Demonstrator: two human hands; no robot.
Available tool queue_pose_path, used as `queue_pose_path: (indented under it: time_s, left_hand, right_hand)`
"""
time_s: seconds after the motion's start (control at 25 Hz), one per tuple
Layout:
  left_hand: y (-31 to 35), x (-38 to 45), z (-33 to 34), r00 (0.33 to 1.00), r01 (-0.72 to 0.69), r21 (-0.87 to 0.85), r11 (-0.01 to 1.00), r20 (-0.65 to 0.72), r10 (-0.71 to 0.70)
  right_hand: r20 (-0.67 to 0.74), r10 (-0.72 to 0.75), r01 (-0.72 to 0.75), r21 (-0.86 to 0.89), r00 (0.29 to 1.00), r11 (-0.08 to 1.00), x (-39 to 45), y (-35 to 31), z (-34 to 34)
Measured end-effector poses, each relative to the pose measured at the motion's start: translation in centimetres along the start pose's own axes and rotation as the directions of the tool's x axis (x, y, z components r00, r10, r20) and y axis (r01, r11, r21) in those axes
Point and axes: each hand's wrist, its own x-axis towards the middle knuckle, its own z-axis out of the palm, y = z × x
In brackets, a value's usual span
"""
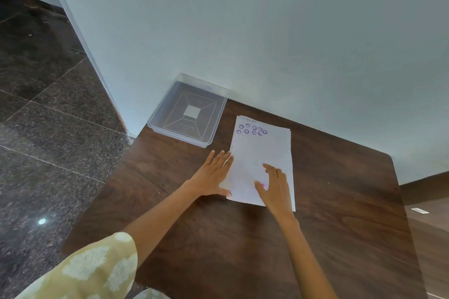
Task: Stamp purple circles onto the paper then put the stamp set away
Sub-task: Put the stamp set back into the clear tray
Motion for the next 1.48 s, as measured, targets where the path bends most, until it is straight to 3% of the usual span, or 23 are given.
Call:
queue_pose_path:
  time_s: [0.12,0.36,0.56,0.8,0.96,1.16,1.48]
  left_hand:
    - [-0.6,1.3,-0.7,0.991,-0.042,0.100,0.994,0.129,0.029]
    - [-1.8,1.8,-0.8,0.983,-0.095,0.114,0.989,0.170,0.074]
    - [-2.7,1.8,-1.4,0.985,-0.151,0.060,0.987,0.098,0.144]
    - [-6.5,1.1,-4.9,0.964,-0.258,0.040,0.965,-0.056,0.260]
    - [-14.0,2.9,-9.3,0.979,-0.161,0.111,0.981,-0.107,0.172]
    - [-23.2,7.7,-12.5,0.998,-0.051,0.227,0.973,-0.010,0.055]
    - [-27.5,12.8,-10.0,0.988,-0.085,0.250,0.964,0.148,0.049]
  right_hand:
    - [0.085,0.020,-0.020,0.000,0.996,1.000,-1.6,1.2,0.8]
    - [-0.004,0.151,-0.150,0.085,0.989,0.985,-1.2,0.8,2.1]
    - [-0.096,0.148,-0.141,0.071,0.984,0.987,0.1,-0.5,2.2]
    - [-0.231,0.112,-0.058,0.228,0.966,0.972,4.6,-6.6,1.9]
    - [-0.229,0.097,-0.012,0.345,0.969,0.938,9.1,-11.9,3.0]
    - [-0.181,0.052,0.012,0.334,0.982,0.942,15.0,-16.4,5.4]
    - [-0.080,0.029,-0.012,0.199,0.996,0.980,21.8,-18.9,9.2]
